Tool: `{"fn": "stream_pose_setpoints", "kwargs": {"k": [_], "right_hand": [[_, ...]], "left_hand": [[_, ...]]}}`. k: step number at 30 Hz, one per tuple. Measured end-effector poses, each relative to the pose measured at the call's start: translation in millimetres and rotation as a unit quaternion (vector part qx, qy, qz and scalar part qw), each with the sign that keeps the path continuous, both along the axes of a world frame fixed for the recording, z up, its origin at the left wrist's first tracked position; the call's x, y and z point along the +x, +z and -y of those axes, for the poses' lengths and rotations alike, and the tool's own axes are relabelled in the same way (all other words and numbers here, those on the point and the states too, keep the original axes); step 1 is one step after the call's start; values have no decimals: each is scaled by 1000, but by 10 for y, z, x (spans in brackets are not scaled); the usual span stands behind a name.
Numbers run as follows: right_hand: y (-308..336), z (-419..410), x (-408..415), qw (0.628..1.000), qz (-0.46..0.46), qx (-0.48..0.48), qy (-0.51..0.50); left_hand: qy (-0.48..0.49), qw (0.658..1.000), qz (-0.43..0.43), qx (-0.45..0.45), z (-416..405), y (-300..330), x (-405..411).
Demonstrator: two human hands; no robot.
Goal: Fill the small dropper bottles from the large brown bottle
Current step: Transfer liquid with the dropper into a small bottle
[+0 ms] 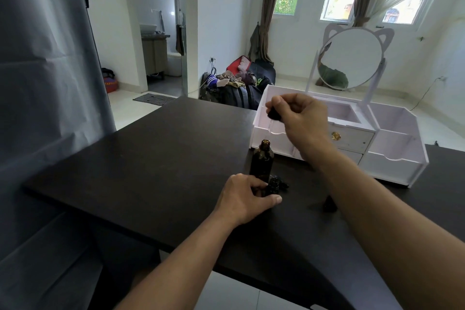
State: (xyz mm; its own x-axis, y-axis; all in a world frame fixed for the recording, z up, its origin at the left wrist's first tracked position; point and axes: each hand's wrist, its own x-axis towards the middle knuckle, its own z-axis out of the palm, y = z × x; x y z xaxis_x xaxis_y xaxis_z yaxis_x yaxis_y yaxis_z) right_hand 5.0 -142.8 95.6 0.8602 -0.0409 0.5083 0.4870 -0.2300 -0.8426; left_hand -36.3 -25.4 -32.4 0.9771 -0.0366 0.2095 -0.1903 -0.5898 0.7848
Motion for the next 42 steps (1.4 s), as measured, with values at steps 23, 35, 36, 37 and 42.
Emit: {"fn": "stream_pose_setpoints", "kwargs": {"k": [23, 35, 36, 37, 42], "right_hand": [[-100, 253, -263, 1000, -4, -26, 1], [-221, 268, -260, 999, -16, -29, 16], [-230, 275, -256, 999, -17, -24, 19], [-238, 281, -253, 999, -18, -17, 21], [-259, 300, -240, 999, -21, -3, 24]], "left_hand": [[-12, 1000, -1, -2, -8, -3, 6], [-1, 1000, -13, 7, 1, 4, 1], [-3, 1000, -13, 8, 0, 5, 1], [-6, 1000, -13, 9, 0, 6, 2], [-10, 1000, -15, 6, -3, 1, 6]]}}
